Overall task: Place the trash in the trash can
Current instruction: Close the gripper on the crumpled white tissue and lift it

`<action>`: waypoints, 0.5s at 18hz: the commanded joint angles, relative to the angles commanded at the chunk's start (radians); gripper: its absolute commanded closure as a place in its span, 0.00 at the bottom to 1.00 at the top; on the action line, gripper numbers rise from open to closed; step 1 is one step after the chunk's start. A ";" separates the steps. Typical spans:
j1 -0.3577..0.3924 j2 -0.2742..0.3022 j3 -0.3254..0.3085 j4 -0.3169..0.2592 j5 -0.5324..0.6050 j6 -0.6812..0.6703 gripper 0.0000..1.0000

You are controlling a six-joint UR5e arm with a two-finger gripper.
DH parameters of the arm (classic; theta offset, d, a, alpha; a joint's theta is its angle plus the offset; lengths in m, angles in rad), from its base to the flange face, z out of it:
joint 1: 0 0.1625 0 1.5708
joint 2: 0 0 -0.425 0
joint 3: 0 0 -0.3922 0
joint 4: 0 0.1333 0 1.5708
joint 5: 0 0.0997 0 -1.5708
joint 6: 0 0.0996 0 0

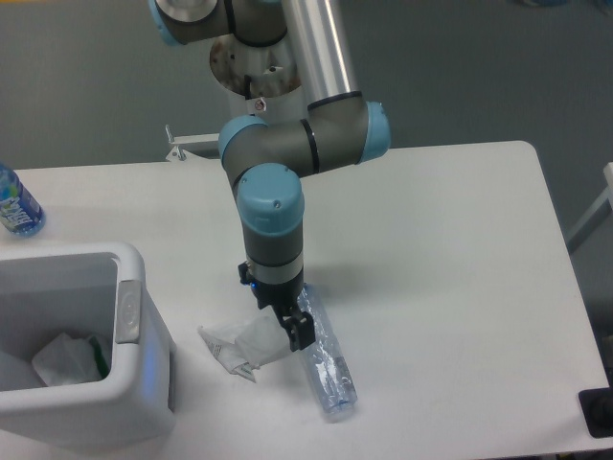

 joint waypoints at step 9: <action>-0.020 -0.009 -0.020 0.005 0.033 -0.032 0.14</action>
